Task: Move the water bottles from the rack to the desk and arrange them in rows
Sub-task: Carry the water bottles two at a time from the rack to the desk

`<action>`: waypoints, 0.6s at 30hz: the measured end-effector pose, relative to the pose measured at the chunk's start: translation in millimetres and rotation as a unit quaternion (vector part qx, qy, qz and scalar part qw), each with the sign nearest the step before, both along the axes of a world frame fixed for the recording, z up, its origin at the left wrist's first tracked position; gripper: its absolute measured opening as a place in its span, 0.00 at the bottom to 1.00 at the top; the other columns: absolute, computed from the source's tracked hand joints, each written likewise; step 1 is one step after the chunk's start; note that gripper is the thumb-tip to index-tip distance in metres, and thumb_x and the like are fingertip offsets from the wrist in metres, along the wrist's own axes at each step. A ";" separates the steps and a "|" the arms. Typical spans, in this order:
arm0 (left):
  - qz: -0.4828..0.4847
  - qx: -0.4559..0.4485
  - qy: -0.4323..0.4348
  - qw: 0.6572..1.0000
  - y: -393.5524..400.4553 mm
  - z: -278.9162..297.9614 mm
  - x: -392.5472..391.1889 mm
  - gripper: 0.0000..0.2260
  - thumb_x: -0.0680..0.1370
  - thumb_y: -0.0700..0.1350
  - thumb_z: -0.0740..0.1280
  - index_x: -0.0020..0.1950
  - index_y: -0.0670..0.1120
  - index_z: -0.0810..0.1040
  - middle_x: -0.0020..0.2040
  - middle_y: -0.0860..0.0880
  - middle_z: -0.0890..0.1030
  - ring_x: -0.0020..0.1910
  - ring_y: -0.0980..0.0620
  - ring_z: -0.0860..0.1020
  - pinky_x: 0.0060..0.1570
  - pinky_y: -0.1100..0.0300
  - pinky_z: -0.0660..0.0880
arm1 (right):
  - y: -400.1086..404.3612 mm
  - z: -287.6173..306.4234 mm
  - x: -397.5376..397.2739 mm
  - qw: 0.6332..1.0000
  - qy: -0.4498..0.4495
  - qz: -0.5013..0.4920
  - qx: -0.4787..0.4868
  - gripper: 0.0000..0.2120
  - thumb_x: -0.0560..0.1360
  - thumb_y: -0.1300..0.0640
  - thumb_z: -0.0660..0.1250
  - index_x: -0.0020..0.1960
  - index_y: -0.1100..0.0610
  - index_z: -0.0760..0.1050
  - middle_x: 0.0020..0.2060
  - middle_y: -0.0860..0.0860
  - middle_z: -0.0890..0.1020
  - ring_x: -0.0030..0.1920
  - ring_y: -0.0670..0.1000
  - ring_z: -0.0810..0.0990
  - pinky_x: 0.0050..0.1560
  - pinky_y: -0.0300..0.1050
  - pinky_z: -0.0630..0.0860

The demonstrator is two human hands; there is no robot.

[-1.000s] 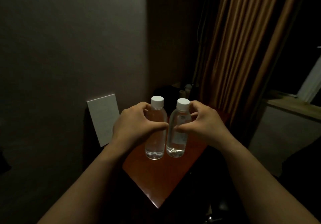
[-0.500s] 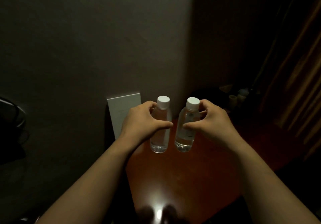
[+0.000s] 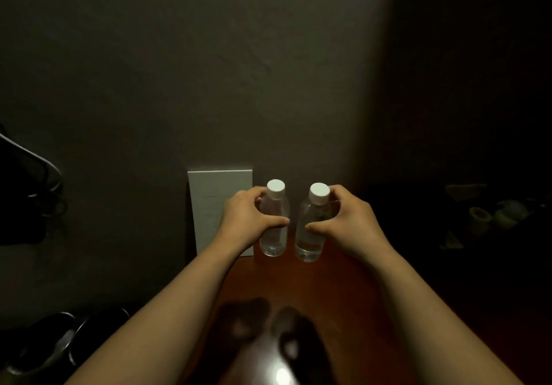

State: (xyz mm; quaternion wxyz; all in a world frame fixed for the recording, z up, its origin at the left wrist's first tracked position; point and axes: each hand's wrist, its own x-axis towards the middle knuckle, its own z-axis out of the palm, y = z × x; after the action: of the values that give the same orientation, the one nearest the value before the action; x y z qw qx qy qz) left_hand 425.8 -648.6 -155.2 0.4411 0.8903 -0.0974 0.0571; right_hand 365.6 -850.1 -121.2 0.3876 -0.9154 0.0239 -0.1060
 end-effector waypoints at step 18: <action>0.096 -0.008 0.109 0.989 -35.2 -140.4 126.8 0.20 0.60 0.46 0.83 0.48 0.57 0.81 0.39 0.61 0.81 0.41 0.60 0.80 0.45 0.60 0.76 | -15.9 -154.3 166.9 0.993 0.102 0.052 0.018 0.28 0.62 0.56 0.80 0.60 0.51 0.74 0.53 0.47 0.78 0.51 0.45 0.76 0.51 0.36 0.70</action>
State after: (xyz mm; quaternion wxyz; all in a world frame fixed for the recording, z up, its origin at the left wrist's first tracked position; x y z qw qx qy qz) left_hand 552.6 -683.8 -295.6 0.4488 0.8928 0.0380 0.0026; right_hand 532.5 -865.9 -275.5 0.4046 -0.9143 0.0175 0.0082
